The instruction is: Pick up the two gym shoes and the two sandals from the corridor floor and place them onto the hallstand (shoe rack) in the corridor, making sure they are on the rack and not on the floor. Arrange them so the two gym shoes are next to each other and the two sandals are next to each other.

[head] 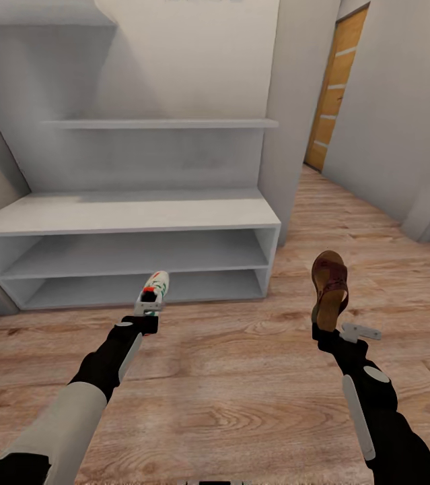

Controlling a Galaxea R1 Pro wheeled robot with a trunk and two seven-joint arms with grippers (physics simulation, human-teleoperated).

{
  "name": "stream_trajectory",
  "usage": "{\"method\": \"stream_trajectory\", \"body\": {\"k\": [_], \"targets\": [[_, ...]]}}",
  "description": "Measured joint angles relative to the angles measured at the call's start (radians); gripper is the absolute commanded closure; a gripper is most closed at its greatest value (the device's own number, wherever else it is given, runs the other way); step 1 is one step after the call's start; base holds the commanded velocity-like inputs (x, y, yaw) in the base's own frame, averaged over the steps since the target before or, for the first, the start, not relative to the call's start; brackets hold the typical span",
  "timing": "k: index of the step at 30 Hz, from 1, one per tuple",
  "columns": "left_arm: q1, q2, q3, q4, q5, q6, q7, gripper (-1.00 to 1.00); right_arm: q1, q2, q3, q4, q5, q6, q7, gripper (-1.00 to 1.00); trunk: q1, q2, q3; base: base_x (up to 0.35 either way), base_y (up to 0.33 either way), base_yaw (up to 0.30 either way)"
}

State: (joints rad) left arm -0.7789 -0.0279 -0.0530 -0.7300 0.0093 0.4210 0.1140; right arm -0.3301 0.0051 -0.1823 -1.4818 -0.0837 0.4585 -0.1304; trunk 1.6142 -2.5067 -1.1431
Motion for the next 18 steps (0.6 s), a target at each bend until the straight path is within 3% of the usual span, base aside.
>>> {"method": "stream_trajectory", "body": {"k": [5, 9, 11, 18], "targets": [[0.000, 0.000, 0.000, 0.000, -0.001, -0.003, 0.000, 1.00, 0.000, 0.000, 0.000, 0.000, 0.000, 0.000, 0.000, 1.00, 0.000, 0.000, -0.001, 0.000, 0.000, 0.000], [0.000, 0.001, 0.002, -0.001, -0.001, -0.008, 0.000, 1.00, 0.000, 0.000, 0.000, 0.000, 0.000, 0.000, 0.000, 1.00, 0.002, -0.001, -0.020, 0.000, 0.000, 0.000], [0.000, 0.001, 0.002, -0.002, -0.001, -0.023, 0.001, 1.00, 0.000, 0.000, 0.000, 0.000, 0.000, 0.000, 0.000, 1.00, 0.003, -0.001, -0.030, 0.000, 0.000, 0.000], [0.000, 0.001, 0.001, -0.002, -0.001, -0.082, 0.003, 1.00, 0.000, -0.001, 0.000, 0.000, 0.000, 0.000, 0.000, 1.00, 0.003, -0.002, -0.034, 0.000, 0.000, 0.000]]}}
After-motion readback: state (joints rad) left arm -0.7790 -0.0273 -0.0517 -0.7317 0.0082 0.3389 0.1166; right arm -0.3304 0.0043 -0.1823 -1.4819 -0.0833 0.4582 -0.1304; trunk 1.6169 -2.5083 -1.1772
